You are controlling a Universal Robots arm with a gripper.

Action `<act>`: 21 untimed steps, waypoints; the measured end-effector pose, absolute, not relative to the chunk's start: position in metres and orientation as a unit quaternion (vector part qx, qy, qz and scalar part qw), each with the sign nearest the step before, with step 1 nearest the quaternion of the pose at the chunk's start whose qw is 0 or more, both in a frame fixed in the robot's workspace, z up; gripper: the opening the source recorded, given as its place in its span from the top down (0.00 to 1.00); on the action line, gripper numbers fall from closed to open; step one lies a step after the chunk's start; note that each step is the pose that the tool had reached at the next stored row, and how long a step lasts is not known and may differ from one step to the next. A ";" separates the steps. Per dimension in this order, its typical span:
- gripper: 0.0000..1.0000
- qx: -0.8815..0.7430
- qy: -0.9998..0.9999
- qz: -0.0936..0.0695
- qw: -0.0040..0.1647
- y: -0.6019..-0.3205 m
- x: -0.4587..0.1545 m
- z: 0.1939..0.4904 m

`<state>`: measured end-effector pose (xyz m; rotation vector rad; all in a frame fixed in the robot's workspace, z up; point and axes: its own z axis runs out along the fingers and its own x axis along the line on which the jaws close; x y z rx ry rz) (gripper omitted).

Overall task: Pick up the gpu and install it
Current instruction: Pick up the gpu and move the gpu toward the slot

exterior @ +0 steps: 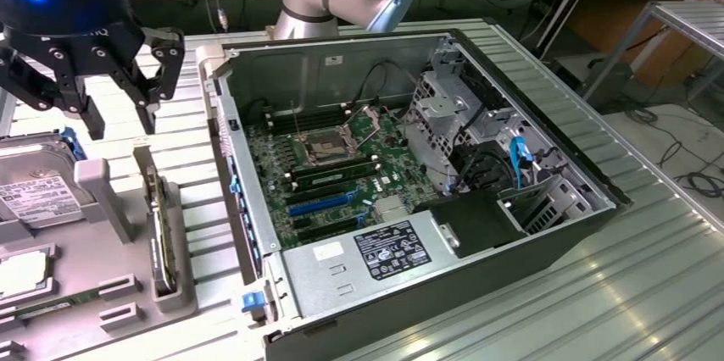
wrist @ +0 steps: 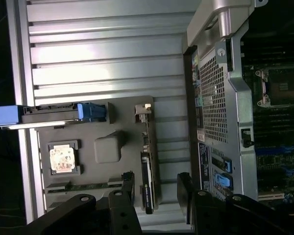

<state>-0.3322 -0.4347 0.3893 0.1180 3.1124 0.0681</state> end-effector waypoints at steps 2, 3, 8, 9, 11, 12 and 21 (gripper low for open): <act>0.52 0.038 0.999 0.022 0.013 -0.436 -0.333 0.389; 0.52 0.038 0.999 0.022 0.013 -0.436 -0.333 0.389; 0.52 0.038 0.999 0.022 0.013 -0.436 -0.333 0.389; 0.52 0.038 0.999 0.022 0.013 -0.436 -0.333 0.389; 0.52 0.038 0.999 0.022 0.013 -0.436 -0.333 0.389; 0.52 0.038 0.999 0.022 0.013 -0.436 -0.333 0.389; 0.52 0.038 0.999 0.022 0.013 -0.436 -0.333 0.380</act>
